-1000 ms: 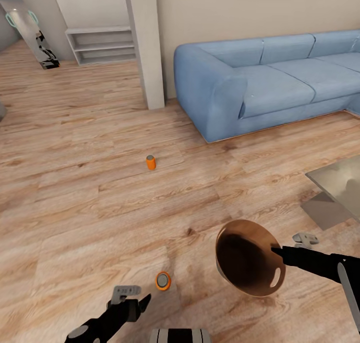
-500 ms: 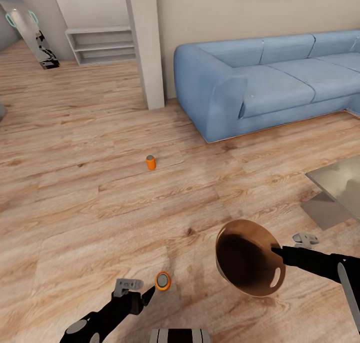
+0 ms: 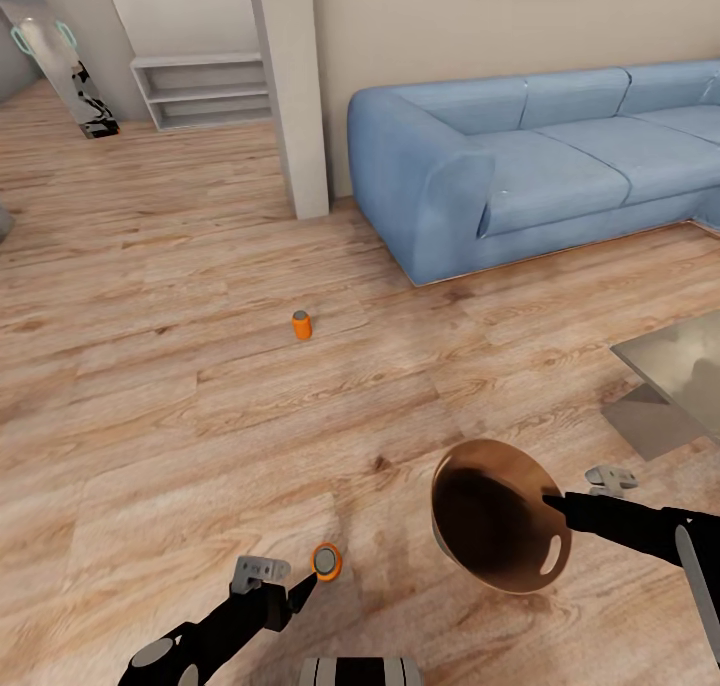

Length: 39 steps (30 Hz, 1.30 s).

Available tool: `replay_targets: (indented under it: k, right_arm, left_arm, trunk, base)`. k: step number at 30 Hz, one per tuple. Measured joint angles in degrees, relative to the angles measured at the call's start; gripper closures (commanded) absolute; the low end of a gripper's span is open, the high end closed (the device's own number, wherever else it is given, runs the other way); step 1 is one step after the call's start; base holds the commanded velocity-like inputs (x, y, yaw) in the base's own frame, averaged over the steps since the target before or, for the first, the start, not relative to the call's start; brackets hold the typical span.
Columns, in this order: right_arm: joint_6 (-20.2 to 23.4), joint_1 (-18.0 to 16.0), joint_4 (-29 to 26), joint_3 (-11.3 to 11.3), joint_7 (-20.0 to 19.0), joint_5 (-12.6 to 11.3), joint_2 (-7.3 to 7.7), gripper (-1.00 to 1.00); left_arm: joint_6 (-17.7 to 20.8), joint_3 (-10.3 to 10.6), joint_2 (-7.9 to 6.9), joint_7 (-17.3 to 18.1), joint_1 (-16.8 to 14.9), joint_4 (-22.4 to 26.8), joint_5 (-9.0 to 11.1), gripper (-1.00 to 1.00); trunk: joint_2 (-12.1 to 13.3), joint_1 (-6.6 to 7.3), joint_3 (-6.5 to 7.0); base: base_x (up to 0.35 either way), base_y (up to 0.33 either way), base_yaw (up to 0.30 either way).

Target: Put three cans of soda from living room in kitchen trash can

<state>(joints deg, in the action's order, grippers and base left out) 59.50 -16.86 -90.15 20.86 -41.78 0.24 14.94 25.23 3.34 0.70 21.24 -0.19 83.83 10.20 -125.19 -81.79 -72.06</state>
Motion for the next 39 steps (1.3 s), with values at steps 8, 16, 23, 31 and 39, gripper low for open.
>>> replay_targets:
  k: [8, 16, 23, 31, 39]
  right_arm:
    - [0.1, 0.0, 0.0, 0.6, 0.0, -0.2, 0.00, 1.00]
    - [-0.1, 0.0, 0.0, 2.2, -1.6, 0.1, 0.00, 1.00]
    - [-0.2, 0.0, 0.0, 2.3, -2.2, 0.4, 0.00, 1.00]
    - [-0.1, 0.0, 0.0, 2.4, -2.3, 0.2, -0.06, 1.00]
    - [-0.1, 0.0, 0.0, 2.5, -2.3, 0.1, -0.09, 1.00]
  left_arm:
    - [0.1, 0.0, 0.00, 0.2, 0.0, 0.0, 0.0, -1.00]
    - [0.4, -0.2, 0.00, 0.2, 0.0, 0.3, 0.1, -1.00]
    - [0.5, -0.2, 0.00, 0.3, 0.0, 0.3, 0.1, -1.00]
    - [0.5, -0.1, 0.00, 0.2, 0.0, 0.2, 0.1, -1.00]
    - [0.5, -0.1, 0.00, 0.2, 0.0, 0.2, 0.1, -1.00]
  trunk:
    - [0.0, 0.00, 0.00]
    - [0.0, 0.00, 0.00]
    - [0.0, 0.00, 0.00]
    - [0.0, 0.00, -0.11]
    - [0.0, 0.00, -0.44]
  base:
    - [0.000, 0.000, 0.000]
    - [0.000, 0.000, 0.000]
    - [0.000, 0.000, 0.000]
    - [0.000, 0.000, 0.000]
    - [0.000, 0.000, 0.000]
